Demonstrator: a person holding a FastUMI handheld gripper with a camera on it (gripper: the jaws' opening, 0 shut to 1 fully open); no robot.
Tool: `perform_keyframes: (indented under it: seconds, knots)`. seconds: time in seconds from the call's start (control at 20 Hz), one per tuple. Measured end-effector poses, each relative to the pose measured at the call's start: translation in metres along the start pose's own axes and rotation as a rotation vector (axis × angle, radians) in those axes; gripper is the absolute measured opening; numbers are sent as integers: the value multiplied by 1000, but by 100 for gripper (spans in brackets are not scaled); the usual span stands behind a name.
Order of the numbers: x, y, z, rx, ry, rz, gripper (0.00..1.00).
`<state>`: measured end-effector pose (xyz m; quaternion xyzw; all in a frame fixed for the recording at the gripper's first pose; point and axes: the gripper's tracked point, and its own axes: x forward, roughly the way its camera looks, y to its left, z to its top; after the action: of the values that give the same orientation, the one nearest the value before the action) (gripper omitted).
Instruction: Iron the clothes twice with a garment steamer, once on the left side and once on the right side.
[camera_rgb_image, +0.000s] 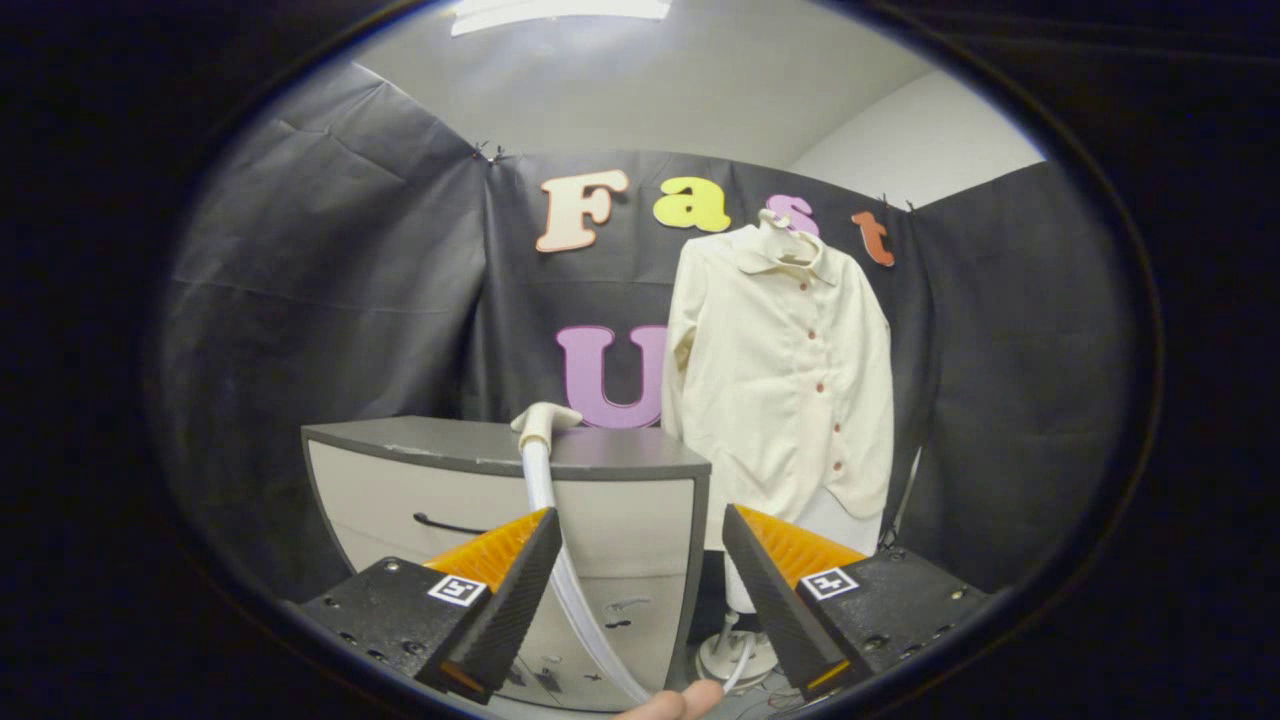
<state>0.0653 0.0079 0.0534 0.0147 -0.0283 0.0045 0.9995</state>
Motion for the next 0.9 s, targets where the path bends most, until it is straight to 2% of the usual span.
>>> perform_keyframes:
  seconds: [0.25,0.45,0.65,0.9]
  knots:
    - [58,37,63,-72,-62,78,98]
    - [103,66,94,-66,-53,142,98]
    - [148,75,88,-12,31,142,98]
    - [203,88,39,-26,267,135,98]
